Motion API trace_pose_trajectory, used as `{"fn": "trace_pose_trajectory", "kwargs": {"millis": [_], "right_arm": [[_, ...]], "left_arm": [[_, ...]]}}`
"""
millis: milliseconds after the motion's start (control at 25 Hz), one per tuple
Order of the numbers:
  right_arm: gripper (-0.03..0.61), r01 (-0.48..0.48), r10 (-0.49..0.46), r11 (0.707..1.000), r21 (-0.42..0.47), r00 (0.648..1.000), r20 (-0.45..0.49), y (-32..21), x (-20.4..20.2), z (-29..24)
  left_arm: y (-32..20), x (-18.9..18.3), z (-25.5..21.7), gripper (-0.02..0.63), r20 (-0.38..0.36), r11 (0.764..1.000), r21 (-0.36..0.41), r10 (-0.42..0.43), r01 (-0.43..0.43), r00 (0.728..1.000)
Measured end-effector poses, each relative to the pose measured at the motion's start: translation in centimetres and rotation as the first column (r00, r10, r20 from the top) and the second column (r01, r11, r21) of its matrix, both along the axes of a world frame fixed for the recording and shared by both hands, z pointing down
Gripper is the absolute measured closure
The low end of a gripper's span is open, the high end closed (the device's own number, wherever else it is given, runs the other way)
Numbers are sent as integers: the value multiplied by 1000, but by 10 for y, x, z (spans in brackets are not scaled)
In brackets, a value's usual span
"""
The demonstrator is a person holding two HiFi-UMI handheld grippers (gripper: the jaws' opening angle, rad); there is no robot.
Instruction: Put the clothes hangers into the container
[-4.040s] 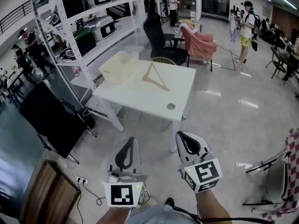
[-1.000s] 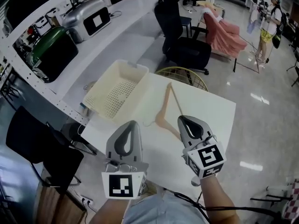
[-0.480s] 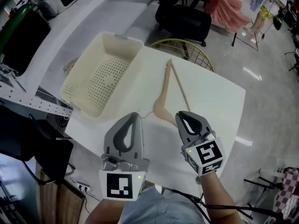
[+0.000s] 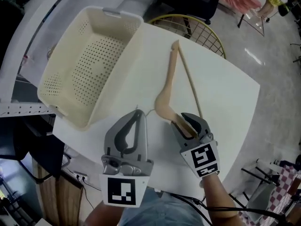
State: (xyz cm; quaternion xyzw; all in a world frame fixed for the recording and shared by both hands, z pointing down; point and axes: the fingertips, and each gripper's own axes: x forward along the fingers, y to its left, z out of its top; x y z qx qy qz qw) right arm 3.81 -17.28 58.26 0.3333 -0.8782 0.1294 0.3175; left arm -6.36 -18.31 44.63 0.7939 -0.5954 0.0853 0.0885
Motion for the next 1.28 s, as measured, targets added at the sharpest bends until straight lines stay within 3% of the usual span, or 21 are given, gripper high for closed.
{"fn": "trace_pose_trajectory", "kwargs": {"millis": [240,520,800,1280], "right_arm": [[404,13,-18,998,-59,997,-73,-5,-2,29],[405,40,-47,994,-103,996,-72,-6,-3,30],[454,68,-73,995,-78,995,-70,-8,0,31],[459,42,-44,998,-37,998,-54,-10,1,25]], "left_arm": [[-15,-4,23,601,-21,999,-36,1,-2,1000],[-19,-6,29,601,-36,999,-48,7,-9,999],[-21,-4,25,600,-28,999,-43,15,-16,1000],[-16,-7,7,601,-17,1000,-5,11,-11,1000]]}}
